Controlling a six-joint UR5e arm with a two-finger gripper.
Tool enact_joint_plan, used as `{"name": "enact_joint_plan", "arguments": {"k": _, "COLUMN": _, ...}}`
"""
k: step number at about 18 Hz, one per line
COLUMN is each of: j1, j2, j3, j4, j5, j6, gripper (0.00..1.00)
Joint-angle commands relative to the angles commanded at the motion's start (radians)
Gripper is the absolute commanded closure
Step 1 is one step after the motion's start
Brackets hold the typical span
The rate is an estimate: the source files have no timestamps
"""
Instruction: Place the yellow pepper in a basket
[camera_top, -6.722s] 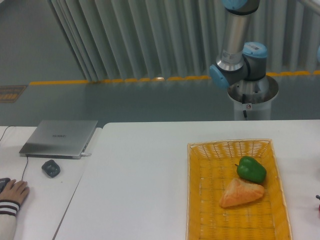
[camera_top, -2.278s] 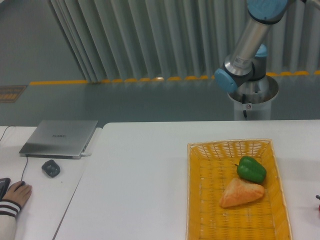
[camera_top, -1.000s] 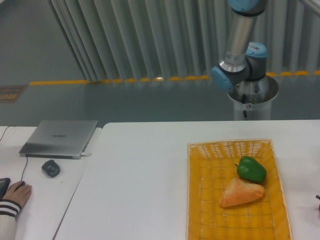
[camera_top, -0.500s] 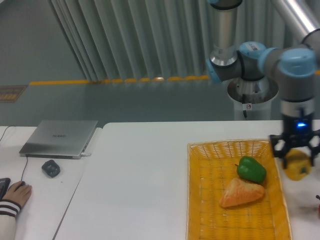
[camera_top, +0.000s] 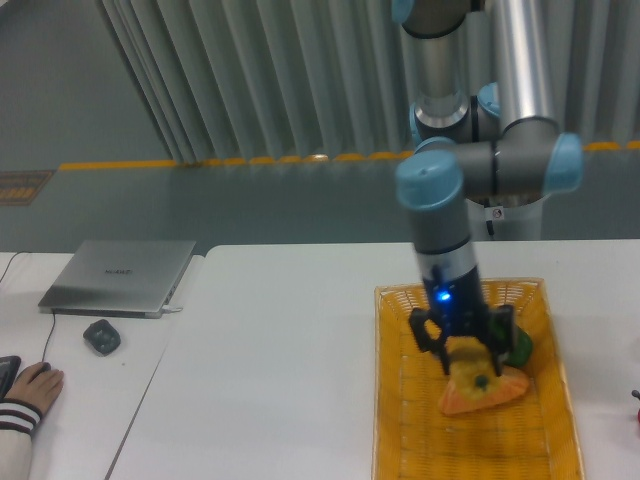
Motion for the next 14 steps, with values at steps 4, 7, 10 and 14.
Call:
{"name": "enact_joint_plan", "arguments": {"k": 4, "j1": 0.0, "j2": -0.023, "j3": 0.023, "j4": 0.008, "j5": 0.006, "j6": 0.006, "gripper": 0.36}}
{"name": "enact_joint_plan", "arguments": {"k": 7, "j1": 0.0, "j2": -0.032, "j3": 0.047, "j4": 0.008, "j5": 0.006, "j6": 0.02, "gripper": 0.0}}
{"name": "enact_joint_plan", "arguments": {"k": 10, "j1": -0.006, "j2": -0.019, "j3": 0.038, "j4": 0.0, "j5": 0.06, "j6": 0.159, "gripper": 0.0}}
{"name": "enact_joint_plan", "arguments": {"k": 14, "j1": -0.032, "j2": 0.014, "j3": 0.034, "j4": 0.003, "j5": 0.137, "j6": 0.19, "gripper": 0.0}}
